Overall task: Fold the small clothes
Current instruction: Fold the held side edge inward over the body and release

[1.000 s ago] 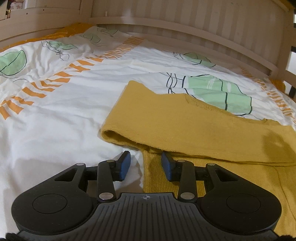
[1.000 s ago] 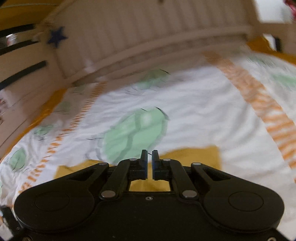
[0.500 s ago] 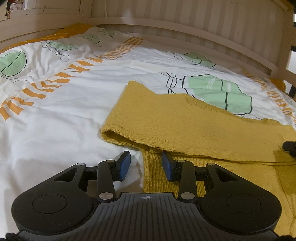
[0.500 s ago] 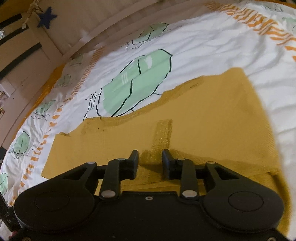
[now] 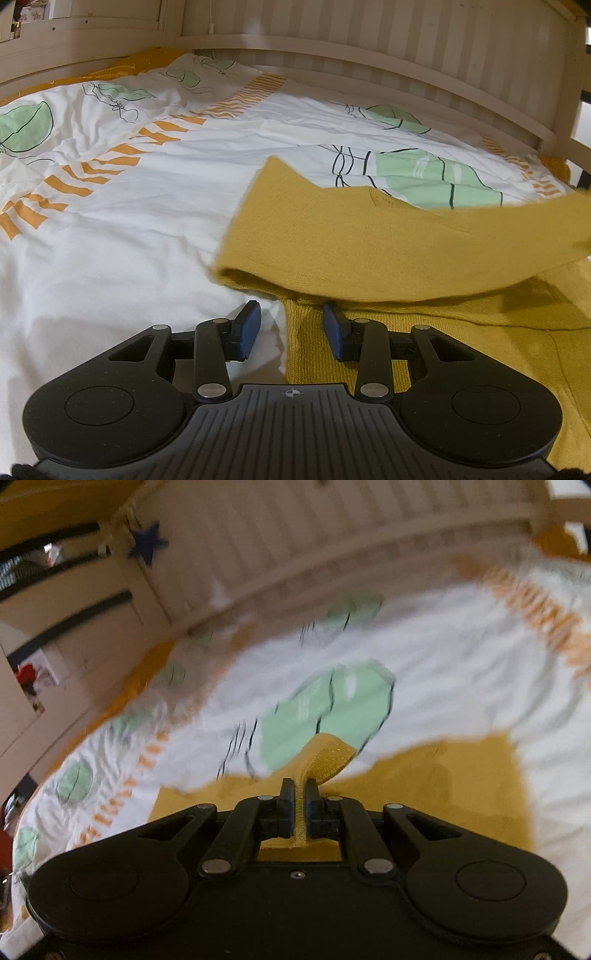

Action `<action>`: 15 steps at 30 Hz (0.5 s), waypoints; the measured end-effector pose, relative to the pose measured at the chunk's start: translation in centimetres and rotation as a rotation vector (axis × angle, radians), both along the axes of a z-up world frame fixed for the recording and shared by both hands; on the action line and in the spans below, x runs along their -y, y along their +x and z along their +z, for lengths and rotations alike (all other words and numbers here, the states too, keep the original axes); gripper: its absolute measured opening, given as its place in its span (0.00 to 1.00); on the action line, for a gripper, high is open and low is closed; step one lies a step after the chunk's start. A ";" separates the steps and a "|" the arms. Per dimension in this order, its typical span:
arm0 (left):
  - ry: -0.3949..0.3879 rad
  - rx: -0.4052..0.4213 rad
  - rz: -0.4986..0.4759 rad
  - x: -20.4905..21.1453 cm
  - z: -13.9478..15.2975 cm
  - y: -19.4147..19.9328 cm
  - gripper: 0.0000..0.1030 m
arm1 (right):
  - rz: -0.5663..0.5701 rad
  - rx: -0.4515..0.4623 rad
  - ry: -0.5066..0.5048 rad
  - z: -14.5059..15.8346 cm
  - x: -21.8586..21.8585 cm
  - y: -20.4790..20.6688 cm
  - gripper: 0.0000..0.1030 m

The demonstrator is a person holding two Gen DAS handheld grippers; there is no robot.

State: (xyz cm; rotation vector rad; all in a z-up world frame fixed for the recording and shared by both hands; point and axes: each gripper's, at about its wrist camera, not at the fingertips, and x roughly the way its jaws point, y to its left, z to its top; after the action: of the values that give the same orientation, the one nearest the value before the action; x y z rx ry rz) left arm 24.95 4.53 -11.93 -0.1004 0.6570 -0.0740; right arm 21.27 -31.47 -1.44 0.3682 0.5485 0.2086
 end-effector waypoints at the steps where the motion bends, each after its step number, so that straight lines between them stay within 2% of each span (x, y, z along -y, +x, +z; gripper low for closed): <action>1: 0.000 0.000 0.000 0.0 0.0 0.0 0.36 | -0.020 0.005 -0.012 0.4 0.8 -0.3 0.12; 4: 0.002 0.001 0.000 0.0 0.0 0.0 0.36 | -0.085 -0.020 -0.037 0.2 3.1 -0.1 0.12; 8: 0.005 0.002 0.000 -0.1 0.1 0.0 0.36 | -0.120 -0.114 -0.032 -2.6 4.9 0.8 0.12; 10: 0.004 0.001 -0.001 0.0 0.1 0.0 0.36 | -0.127 -0.162 -0.064 -4.2 4.7 1.5 0.14; 12: 0.005 0.002 -0.001 0.0 0.1 0.0 0.36 | -0.155 -0.207 -0.143 -5.9 4.3 1.8 0.20; 14: 0.005 0.002 -0.001 0.0 0.1 0.0 0.36 | -0.183 -0.238 -0.205 -7.2 4.2 1.5 0.21; 15: 0.005 0.002 -0.001 0.0 0.1 0.0 0.36 | -0.193 -0.241 -0.218 -7.5 4.2 1.3 0.28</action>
State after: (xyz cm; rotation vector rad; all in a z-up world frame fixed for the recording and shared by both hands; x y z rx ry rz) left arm 24.94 4.55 -11.84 -0.0953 0.6554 -0.0731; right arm 22.57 -35.71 -8.95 0.2326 0.7609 -0.0830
